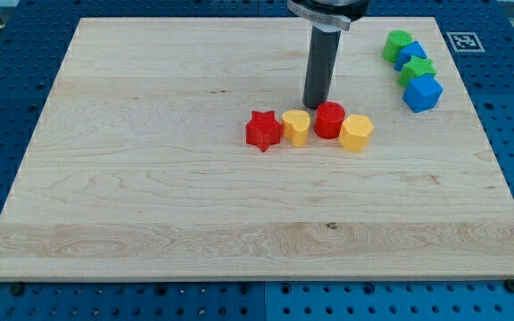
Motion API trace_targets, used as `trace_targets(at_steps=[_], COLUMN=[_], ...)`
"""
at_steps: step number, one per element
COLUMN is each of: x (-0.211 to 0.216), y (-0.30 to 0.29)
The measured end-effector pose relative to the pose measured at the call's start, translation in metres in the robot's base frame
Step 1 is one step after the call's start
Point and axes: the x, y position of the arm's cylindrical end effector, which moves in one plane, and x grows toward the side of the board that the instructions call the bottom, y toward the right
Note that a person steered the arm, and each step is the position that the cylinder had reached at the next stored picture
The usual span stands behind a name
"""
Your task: Push the red circle and yellow hexagon a bit down
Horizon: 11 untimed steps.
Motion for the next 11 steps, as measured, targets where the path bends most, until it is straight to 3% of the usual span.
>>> trace_targets(at_steps=[11], x=[0.031], y=[0.000])
